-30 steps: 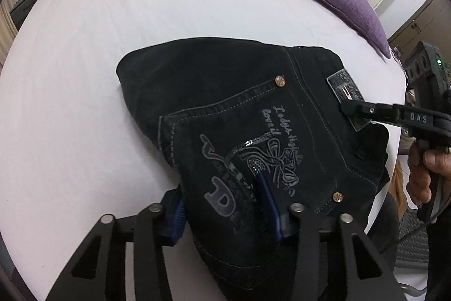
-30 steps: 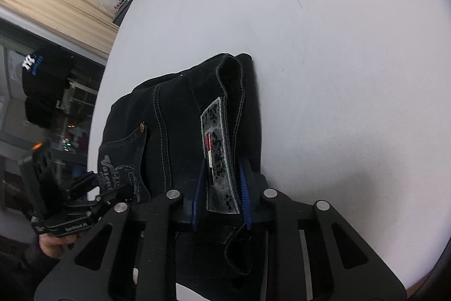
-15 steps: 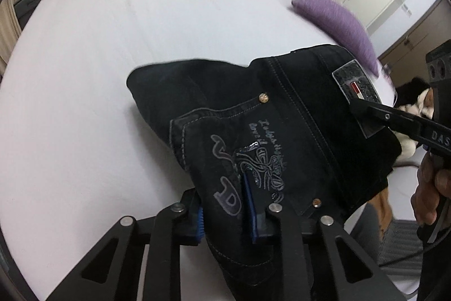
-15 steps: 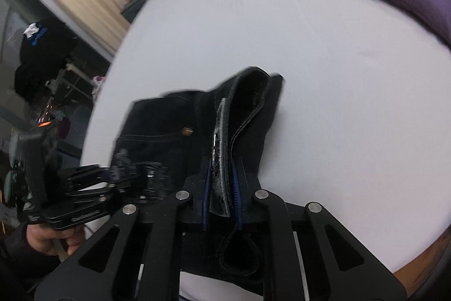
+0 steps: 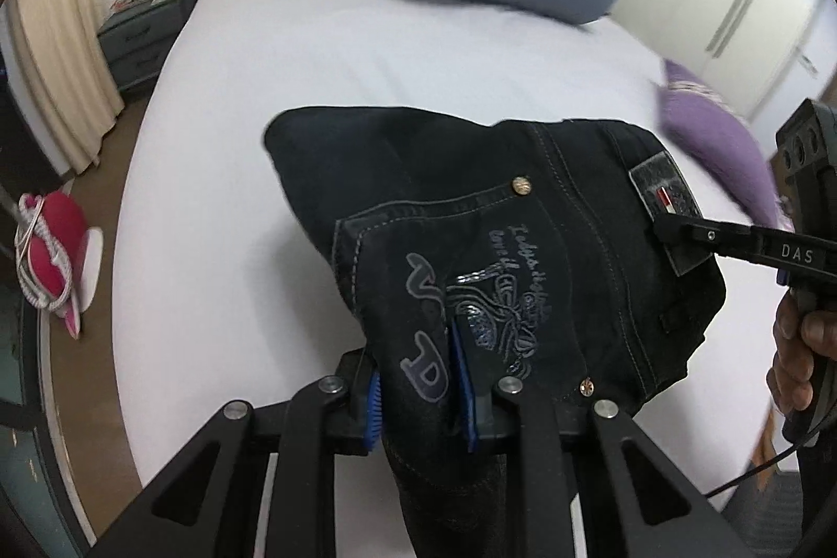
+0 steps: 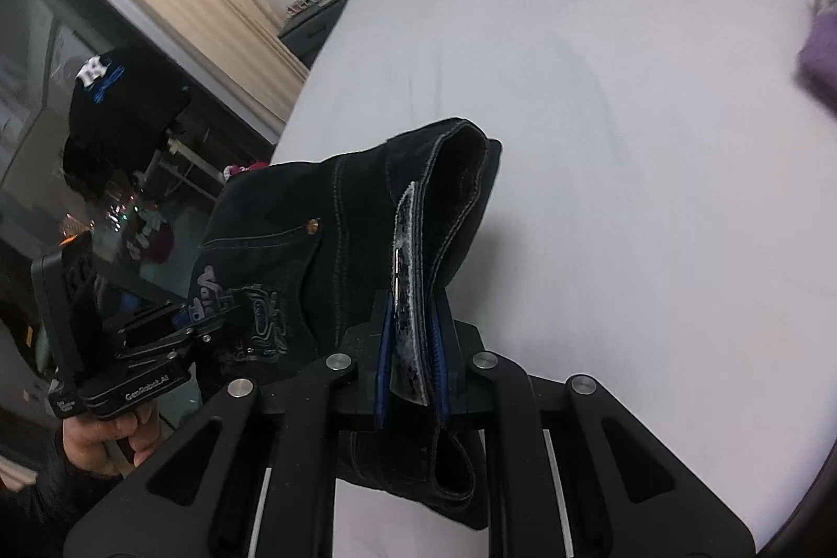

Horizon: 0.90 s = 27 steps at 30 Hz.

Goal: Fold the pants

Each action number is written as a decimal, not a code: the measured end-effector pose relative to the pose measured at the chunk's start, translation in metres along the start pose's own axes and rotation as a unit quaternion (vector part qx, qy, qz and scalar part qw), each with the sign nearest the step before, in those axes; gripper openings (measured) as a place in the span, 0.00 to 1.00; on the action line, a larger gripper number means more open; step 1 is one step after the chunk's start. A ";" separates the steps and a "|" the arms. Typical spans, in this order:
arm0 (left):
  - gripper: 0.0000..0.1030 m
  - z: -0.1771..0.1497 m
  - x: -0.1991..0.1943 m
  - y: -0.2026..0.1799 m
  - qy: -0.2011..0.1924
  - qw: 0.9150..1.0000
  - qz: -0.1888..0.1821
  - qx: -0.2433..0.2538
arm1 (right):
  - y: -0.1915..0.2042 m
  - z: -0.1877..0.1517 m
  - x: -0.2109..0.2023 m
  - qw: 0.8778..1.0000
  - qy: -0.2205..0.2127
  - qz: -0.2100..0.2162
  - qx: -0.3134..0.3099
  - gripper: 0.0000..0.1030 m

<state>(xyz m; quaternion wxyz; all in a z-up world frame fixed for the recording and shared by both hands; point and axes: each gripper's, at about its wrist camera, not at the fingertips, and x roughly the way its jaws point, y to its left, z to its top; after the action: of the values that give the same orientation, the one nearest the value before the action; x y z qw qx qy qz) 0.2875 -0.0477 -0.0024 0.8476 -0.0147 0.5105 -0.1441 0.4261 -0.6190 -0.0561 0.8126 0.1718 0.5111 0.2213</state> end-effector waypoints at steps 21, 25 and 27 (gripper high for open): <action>1.00 -0.043 -0.107 0.034 -0.279 0.957 0.069 -0.032 | -0.005 -0.059 -0.068 0.976 -0.187 -0.109 -0.009 0.56; 1.00 -0.058 -0.198 -0.013 -0.396 0.902 0.168 0.022 | 0.068 -0.079 -0.152 0.930 -0.329 -0.140 -0.081 0.65; 1.00 -0.063 -0.232 -0.030 -0.426 0.882 0.197 0.027 | 0.105 -0.095 -0.193 0.896 -0.406 -0.148 -0.101 0.94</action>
<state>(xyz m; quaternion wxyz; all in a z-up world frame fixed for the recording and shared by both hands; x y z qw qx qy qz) 0.1243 -0.0086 0.1723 0.9944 0.0494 0.0880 0.0321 0.2474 -0.6294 0.1031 0.9859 0.0860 0.1309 0.0596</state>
